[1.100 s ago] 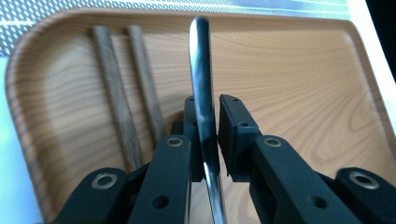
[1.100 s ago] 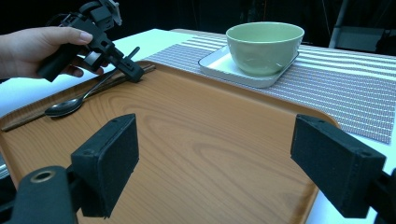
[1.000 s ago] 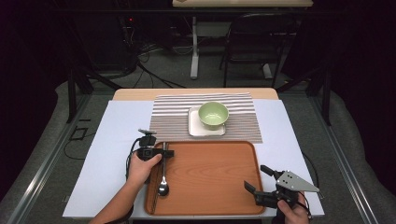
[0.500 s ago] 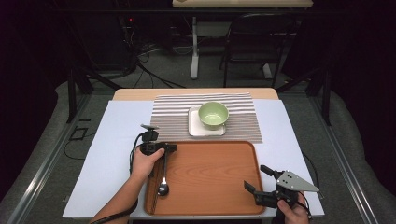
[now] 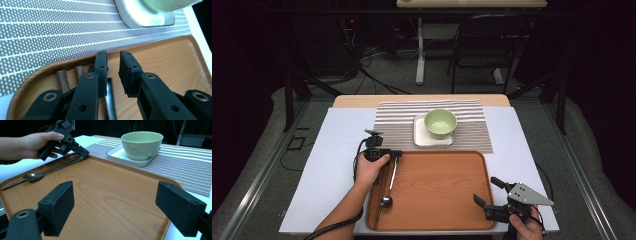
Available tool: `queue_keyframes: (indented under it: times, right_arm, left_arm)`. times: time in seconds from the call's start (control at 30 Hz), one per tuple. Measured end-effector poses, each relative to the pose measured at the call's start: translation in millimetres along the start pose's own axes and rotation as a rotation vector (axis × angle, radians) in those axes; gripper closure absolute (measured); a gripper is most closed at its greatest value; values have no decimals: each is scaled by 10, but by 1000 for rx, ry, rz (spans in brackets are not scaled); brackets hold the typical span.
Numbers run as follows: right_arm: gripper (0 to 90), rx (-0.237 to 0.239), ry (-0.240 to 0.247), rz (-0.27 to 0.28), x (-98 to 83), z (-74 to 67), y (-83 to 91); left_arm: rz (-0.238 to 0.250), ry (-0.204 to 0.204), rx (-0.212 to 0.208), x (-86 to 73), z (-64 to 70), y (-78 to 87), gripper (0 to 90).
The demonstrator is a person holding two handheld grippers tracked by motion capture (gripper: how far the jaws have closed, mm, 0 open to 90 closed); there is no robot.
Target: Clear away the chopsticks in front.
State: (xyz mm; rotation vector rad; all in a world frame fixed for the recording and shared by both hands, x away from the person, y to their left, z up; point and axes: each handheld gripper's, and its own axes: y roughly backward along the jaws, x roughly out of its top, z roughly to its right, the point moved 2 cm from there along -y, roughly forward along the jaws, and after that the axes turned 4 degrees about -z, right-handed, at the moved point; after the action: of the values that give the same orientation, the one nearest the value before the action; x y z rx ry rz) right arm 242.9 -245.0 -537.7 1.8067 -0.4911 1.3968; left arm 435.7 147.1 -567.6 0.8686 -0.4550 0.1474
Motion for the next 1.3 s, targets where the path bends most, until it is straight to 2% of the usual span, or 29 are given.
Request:
queue_keyframes:
  times: [0.17, 0.27, 0.63, 0.9, 1.07, 1.13, 1.3]
  right_arm:
    - [146, 0, -2, -2, 0, -1, -1]
    - [146, 0, -5, -3, 0, 0, -4]
    - [146, 1, -3, -4, 1, -3, -7]
    - [146, 5, 0, -2, 8, -5, -23]
    - [147, 9, 3, -1, 11, -8, -28]
    - [146, 8, 3, -1, 12, -7, -28]
    - [146, 8, 3, 0, 12, -8, -27]
  left_arm:
    - [6, -3, 13, 0, -2, 38, 751]
    - [13, -21, 21, -3, 18, 74, 735]
    - [51, -67, 19, -4, 177, 239, 619]
    - [77, -107, 49, 11, 312, 349, 497]
    - [87, -138, 98, 15, 400, 401, 410]
    - [81, -146, 119, 20, 422, 416, 397]
    - [69, -153, 132, 29, 466, 441, 392]
